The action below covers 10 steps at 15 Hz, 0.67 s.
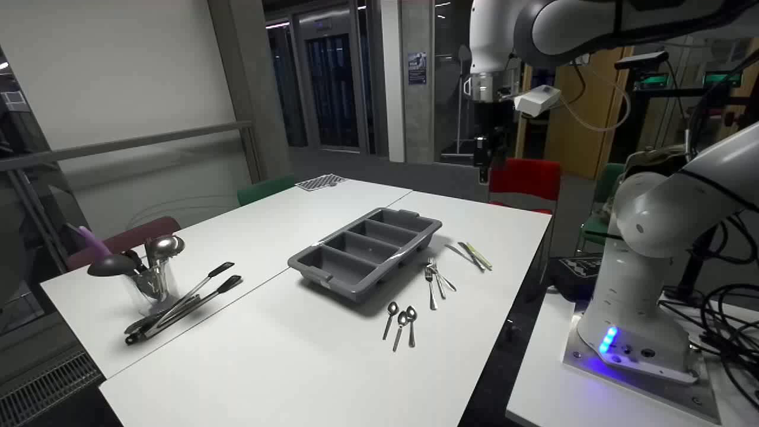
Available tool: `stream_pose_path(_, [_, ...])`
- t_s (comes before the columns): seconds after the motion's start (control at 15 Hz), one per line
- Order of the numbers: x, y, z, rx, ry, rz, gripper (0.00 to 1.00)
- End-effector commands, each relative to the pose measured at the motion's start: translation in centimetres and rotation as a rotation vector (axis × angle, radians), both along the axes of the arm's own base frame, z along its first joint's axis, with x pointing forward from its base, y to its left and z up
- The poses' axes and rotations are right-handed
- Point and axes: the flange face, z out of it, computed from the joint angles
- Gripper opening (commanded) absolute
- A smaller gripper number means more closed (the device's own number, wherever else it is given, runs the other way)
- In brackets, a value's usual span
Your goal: Put the fork into the utensil organizer
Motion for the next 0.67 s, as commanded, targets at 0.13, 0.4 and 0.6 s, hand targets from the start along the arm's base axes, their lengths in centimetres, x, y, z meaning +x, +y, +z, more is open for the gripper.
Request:
stream_pose_path(0.13, [0.0, 0.0, 0.1, 0.0, 0.0, 0.0, 1.0])
stream_pose_path(0.4, [1.6, -1.2, 0.7, 0.016, -0.008, -0.023, 1.0])
stream_pose_path(0.6, [5.9, -6.0, 0.9, 0.083, 0.02, -0.104, 1.0])
